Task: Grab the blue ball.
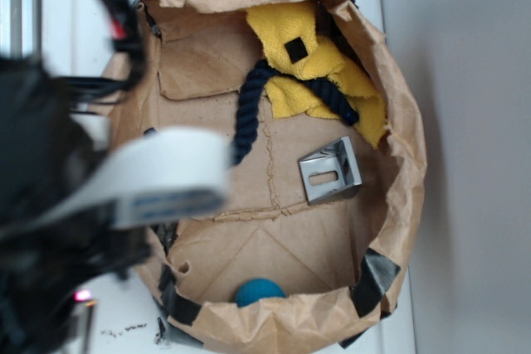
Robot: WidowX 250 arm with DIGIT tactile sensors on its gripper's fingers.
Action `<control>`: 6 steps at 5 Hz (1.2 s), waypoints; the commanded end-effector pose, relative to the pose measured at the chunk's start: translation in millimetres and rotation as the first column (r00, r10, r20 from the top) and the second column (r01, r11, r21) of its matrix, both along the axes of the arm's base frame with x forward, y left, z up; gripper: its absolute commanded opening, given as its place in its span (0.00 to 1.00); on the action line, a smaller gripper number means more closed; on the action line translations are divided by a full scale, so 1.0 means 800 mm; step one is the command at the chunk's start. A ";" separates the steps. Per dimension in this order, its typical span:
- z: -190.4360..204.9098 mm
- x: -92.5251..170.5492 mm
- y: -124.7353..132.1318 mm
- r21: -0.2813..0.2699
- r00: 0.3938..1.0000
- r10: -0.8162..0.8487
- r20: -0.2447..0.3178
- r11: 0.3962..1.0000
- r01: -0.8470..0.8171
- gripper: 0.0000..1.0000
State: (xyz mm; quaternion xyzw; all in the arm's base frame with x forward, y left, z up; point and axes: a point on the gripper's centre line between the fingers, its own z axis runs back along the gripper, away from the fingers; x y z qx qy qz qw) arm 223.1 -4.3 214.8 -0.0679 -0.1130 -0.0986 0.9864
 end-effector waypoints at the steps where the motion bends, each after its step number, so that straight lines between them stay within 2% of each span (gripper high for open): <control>1: -0.050 0.064 0.032 0.086 0.957 -0.274 0.090 0.960 0.267 1.00; 2: -0.087 0.088 0.023 0.115 0.955 -0.279 0.099 0.957 0.267 1.00; 3: -0.122 0.093 -0.021 0.105 0.940 -0.333 0.071 0.940 0.325 1.00; 4: -0.138 0.103 -0.052 0.123 0.959 -0.280 0.051 0.954 0.272 1.00; 6: -0.138 0.103 -0.052 0.123 0.959 -0.280 0.051 0.954 0.272 1.00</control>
